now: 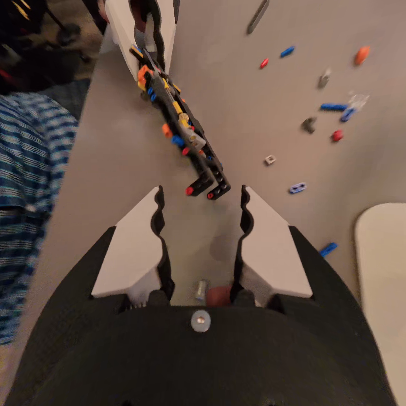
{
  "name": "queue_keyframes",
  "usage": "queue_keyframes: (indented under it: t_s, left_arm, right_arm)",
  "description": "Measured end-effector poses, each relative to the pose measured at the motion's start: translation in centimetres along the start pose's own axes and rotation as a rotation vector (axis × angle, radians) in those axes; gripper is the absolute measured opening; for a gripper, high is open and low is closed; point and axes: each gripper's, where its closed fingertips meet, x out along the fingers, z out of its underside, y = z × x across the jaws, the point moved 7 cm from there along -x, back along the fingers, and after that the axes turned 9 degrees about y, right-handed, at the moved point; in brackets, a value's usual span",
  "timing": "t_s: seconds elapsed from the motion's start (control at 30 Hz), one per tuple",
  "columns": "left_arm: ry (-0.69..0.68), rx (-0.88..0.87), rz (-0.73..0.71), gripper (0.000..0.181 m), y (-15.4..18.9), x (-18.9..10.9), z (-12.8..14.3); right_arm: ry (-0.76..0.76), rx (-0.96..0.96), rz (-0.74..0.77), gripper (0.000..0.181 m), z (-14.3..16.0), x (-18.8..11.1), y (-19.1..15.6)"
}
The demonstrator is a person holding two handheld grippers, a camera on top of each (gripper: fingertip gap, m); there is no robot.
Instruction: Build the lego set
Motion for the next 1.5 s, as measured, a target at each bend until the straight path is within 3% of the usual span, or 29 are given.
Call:
queue_keyframes:
  t_s: [0.17,0.27,0.4,0.53,0.6,0.83,0.9,0.97,1.07,1.17,1.27,1.4,1.43,1.5]
  left_arm:
    - [0.018,-0.206,0.113,0.028,-0.5,0.0,-0.3]
    - [0.026,-0.305,0.167,0.028,-0.9,0.1,-0.7]
    - [0.018,-0.356,0.179,0.029,-1.7,0.3,-0.7]
    - [0.045,-0.39,0.214,0.038,-1.9,0.2,-1.0]
    - [0.058,-0.374,0.196,0.055,-1.9,0.0,-1.1]
    - [0.104,-0.188,0.065,0.075,-1.1,-1.3,-1.2]
    - [0.124,-0.123,0.025,0.086,-0.7,-1.4,-0.9]
    - [0.184,-0.083,-0.015,0.097,-0.6,-1.6,-0.9]
    - [0.316,-0.062,0.03,0.117,0.4,-2.2,-1.3]
    - [0.499,-0.038,0.06,0.158,1.7,-3.6,-2.9]
    - [0.657,0.073,0.131,0.158,4.8,-5.7,-5.0]
    - [0.831,0.277,0.113,0.154,10.0,-7.6,-8.2]
    - [0.863,0.32,0.107,0.139,11.0,-7.8,-8.8]
    - [0.932,0.409,0.194,0.046,13.3,-8.7,-9.7]
  right_arm:
    - [0.047,-0.239,0.137,0.062,-0.6,-0.3,-0.2]
    - [0.062,-0.279,0.172,0.049,-1.2,0.3,0.3]
    - [0.042,-0.176,0.166,0.02,-1.5,0.7,1.8]
    - [0.006,-0.017,0.108,0.02,-1.5,0.9,2.8]
    - [-0.005,0.097,0.061,0.02,-1.6,0.9,3.3]
    - [-0.13,0.394,-0.163,0.019,-1.5,1.4,3.5]
    - [-0.178,0.416,-0.158,0.019,-1.2,2.0,4.2]
    - [-0.228,0.395,-0.112,0.039,-1.0,2.5,4.6]
    - [-0.229,0.343,-0.092,0.055,-1.5,2.9,4.3]
    - [-0.179,0.294,-0.04,0.062,-2.2,2.0,4.2]
    - [-0.048,0.166,0.059,0.053,-4.4,-0.8,3.0]
    - [0.194,-0.065,0.192,0.022,-7.9,-5.6,-1.5]
    - [0.261,-0.118,0.19,0.013,-8.7,-6.5,-3.1]
    - [0.357,-0.181,0.21,0.006,-9.7,-8.0,-5.7]
